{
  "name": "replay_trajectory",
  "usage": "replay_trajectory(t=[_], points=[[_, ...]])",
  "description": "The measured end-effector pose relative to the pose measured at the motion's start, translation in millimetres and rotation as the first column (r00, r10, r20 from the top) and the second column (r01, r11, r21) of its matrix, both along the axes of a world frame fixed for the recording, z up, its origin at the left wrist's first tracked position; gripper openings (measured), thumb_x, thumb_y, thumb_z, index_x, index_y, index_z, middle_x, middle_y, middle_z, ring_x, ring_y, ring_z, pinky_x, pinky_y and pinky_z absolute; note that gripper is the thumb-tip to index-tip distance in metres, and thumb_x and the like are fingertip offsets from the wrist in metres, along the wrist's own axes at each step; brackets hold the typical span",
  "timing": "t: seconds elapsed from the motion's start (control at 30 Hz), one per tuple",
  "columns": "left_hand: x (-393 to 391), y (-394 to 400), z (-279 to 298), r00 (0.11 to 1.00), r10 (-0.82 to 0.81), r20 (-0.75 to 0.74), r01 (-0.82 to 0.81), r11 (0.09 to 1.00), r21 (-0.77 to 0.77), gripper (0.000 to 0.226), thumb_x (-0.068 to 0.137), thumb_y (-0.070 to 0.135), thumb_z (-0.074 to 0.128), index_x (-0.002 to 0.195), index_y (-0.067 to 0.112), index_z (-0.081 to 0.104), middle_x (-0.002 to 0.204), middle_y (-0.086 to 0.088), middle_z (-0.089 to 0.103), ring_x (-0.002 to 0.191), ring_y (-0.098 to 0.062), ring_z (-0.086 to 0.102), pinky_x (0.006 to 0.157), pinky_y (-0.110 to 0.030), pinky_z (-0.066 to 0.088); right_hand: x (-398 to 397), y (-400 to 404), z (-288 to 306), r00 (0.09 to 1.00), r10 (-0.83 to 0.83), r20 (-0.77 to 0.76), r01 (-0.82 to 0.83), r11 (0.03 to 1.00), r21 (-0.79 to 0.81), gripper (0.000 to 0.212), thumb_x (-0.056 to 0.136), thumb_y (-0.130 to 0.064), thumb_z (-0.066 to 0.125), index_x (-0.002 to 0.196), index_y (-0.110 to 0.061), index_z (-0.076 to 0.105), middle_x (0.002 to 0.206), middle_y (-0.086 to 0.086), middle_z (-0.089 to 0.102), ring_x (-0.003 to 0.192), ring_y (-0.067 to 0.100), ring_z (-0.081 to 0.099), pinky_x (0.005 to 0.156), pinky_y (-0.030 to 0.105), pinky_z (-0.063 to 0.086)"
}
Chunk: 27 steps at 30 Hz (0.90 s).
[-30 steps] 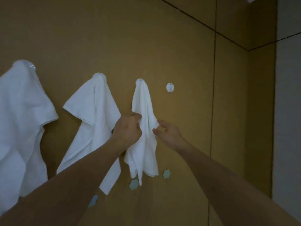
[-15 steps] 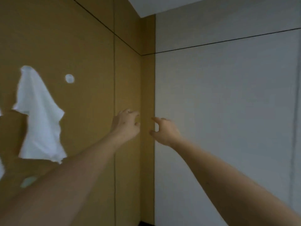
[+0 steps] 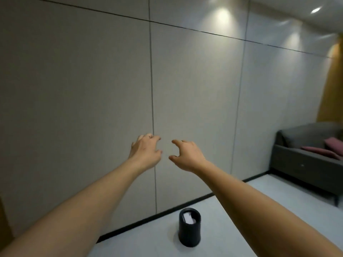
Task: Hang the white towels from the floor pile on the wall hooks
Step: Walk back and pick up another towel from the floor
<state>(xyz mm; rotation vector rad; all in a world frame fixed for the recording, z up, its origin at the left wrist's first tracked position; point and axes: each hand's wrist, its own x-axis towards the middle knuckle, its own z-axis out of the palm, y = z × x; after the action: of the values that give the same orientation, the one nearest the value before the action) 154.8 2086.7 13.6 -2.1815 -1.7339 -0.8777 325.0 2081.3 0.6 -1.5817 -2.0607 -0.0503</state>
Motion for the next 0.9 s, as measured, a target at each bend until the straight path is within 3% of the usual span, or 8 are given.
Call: replay_trajectory(t=[0.2,0.5,0.7,0.9], points=[[213,37,-47,0.944,-0.325,-0.051,0.317,0.94,-0.125,0.052,0.087,0.041,0.06,0.136,0.027,0.049,0.136,0.001,0.05,0.128,-0.023,0.043,0.102,-0.039,0.04,205,-24,-45,0.943,-0.332,-0.023,0.327,0.937,-0.124,0.068,0.089,-0.046,0.06,0.148,-0.023,0.036,0.14,0.008,0.051,0.131,0.03,0.041,0.105,0.046,0.04],[504,63,-112,0.704,-0.71,-0.038,0.687,0.693,-0.22,0.049,0.088,0.04,0.059,0.134,0.028,0.047,0.133,0.001,0.051,0.122,-0.023,0.045,0.097,-0.04,0.041,446,-61,-110,0.685,-0.728,-0.019,0.699,0.665,-0.261,0.063,0.089,-0.044,0.061,0.145,-0.022,0.041,0.145,0.003,0.048,0.133,0.026,0.043,0.105,0.041,0.042],[666,95,-141,0.53,-0.848,-0.011,0.816,0.513,-0.268,0.049,0.089,0.04,0.058,0.135,0.025,0.047,0.133,-0.001,0.05,0.121,-0.024,0.045,0.097,-0.04,0.042,578,-49,-133,0.493,-0.87,0.01,0.814,0.457,-0.358,0.063,0.09,-0.041,0.061,0.146,-0.022,0.041,0.145,0.004,0.048,0.13,0.026,0.047,0.103,0.041,0.045],[772,138,-180,0.441,-0.898,0.013,0.827,0.401,-0.394,0.051,0.09,0.035,0.058,0.139,0.024,0.044,0.141,-0.002,0.045,0.128,-0.026,0.04,0.102,-0.041,0.038,674,-31,-171,0.38,-0.925,0.024,0.828,0.328,-0.455,0.062,0.089,-0.037,0.061,0.145,-0.019,0.042,0.14,0.007,0.05,0.128,0.028,0.048,0.102,0.042,0.045]])
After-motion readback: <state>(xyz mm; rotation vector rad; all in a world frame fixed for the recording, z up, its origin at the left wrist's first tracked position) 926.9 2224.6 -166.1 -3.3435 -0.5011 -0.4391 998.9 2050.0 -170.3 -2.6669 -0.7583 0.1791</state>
